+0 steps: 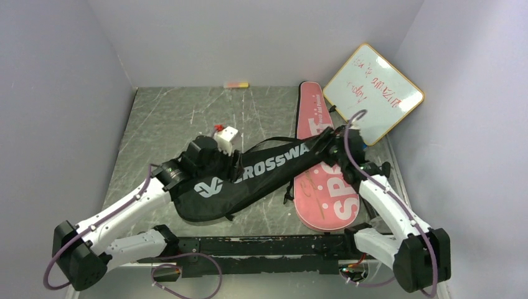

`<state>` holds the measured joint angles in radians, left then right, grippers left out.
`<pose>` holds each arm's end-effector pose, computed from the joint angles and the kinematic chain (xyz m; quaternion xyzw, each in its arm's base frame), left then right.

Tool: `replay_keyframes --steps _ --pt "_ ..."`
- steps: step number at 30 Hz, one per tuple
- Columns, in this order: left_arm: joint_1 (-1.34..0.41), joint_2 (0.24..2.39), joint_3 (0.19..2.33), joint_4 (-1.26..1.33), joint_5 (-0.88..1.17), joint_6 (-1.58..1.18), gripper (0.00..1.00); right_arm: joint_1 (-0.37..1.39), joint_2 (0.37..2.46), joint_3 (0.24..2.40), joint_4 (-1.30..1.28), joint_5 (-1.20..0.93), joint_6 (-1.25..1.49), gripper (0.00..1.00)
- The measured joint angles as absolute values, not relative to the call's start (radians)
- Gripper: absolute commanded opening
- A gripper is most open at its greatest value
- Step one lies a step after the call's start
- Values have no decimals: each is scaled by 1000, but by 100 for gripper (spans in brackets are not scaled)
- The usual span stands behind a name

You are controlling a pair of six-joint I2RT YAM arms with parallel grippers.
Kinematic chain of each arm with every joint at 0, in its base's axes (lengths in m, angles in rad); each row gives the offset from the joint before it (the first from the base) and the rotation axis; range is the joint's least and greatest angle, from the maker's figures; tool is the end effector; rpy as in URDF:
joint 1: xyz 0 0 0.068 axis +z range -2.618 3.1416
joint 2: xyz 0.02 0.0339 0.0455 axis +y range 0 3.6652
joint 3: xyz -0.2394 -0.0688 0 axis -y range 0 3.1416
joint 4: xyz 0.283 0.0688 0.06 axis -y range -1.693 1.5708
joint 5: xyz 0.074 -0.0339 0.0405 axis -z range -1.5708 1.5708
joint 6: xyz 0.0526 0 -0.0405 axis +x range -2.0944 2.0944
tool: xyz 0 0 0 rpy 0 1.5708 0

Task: Pack up the badminton gear
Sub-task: Zip the racket bag at the center of the board.

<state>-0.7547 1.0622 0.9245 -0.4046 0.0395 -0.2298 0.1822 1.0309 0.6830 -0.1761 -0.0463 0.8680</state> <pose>0.2174 -0.2073 0.2779 0.2352 0.8382 -0.2476 0.4253 0.2877 0.0555 0.2155 0.2802 0.8194 0.2678 0.4223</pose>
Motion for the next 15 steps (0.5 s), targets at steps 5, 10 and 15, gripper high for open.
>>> replay_keyframes --steps 5,10,15 --pt "-727 948 758 -432 37 -348 52 464 1047 668 -176 -98 812 65" --pt "-727 857 692 -477 0 -476 43 731 1089 624 -140 -68 823 50" --pt "-727 774 613 -514 -72 -632 35 931 1203 627 -110 -19 775 31"
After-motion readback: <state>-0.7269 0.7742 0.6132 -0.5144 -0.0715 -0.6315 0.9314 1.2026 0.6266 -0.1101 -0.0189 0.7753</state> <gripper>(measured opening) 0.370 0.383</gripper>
